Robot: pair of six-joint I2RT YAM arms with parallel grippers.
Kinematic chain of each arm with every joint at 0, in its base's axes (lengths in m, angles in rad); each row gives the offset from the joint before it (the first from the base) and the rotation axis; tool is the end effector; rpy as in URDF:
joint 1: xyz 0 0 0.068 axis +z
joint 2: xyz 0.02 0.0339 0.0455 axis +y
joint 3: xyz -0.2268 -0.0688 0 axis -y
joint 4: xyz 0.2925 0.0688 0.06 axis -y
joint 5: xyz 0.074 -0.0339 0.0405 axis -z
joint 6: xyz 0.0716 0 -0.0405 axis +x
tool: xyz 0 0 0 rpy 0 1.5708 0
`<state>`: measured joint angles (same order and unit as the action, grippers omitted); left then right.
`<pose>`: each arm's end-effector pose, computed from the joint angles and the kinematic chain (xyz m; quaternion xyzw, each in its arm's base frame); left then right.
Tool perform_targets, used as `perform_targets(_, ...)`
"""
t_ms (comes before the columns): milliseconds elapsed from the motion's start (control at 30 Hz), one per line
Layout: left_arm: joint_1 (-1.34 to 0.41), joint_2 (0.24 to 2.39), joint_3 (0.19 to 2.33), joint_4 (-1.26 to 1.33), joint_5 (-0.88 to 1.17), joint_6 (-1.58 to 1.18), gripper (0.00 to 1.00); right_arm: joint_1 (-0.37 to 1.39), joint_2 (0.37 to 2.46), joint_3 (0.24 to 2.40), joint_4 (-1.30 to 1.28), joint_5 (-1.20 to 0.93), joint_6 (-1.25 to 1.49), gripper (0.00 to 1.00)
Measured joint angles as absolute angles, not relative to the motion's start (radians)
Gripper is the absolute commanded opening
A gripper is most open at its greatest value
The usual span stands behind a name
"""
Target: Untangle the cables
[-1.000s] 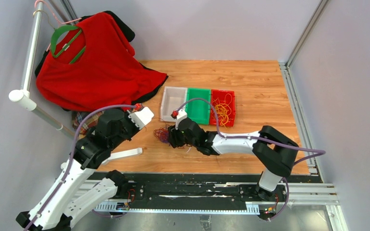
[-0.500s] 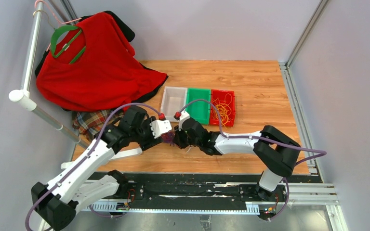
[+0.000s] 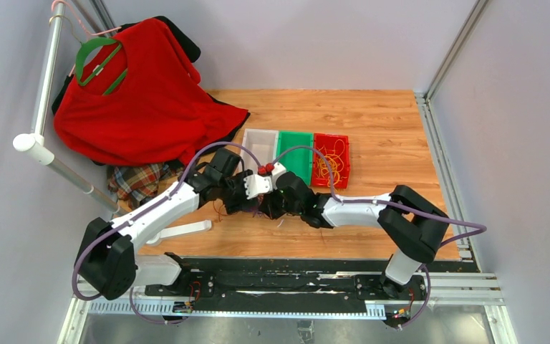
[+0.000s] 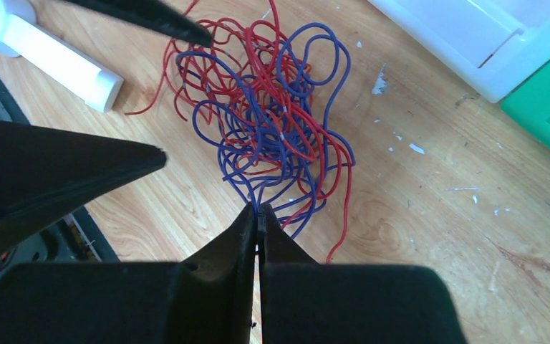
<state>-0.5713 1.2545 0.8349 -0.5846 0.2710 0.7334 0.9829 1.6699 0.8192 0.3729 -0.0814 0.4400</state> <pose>0.2569 -0.1880 0.1440 0.6075 0.7331 -0.1069 0.2866 0.2223 0.3440 0.0920 -0.2493 0.8167 0.3654 0.3706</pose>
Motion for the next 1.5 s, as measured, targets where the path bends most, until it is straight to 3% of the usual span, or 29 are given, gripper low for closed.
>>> perform_targets(333,-0.553,1.33,0.836,-0.53,0.3,0.831,0.53,0.961,1.67,0.809,0.405,-0.142,0.464,0.01)
perform_targets(400,-0.542,1.35,0.836,-0.53,0.318,0.85,0.41,0.951,1.67,0.796,0.41,-0.15,0.472,0.01)
perform_targets(500,-0.522,1.357,0.825,-0.513,0.324,0.862,0.05,0.941,1.674,0.775,0.421,-0.155,0.487,0.01)
perform_targets(533,-0.512,1.357,0.82,-0.509,0.326,0.866,0.01,0.936,1.676,0.772,0.422,-0.156,0.491,0.01)
perform_targets(767,-0.464,1.316,0.851,-0.568,0.355,0.856,0.01,0.917,1.671,0.734,0.429,-0.144,0.513,0.01)
perform_targets(1067,-0.432,1.057,1.009,-0.835,0.399,0.876,0.01,0.896,1.509,0.636,0.364,-0.04,0.513,0.01)
perform_targets(1500,-0.405,0.989,1.395,-1.003,0.316,0.789,0.01,0.895,1.372,0.544,0.2,0.137,0.515,0.01)
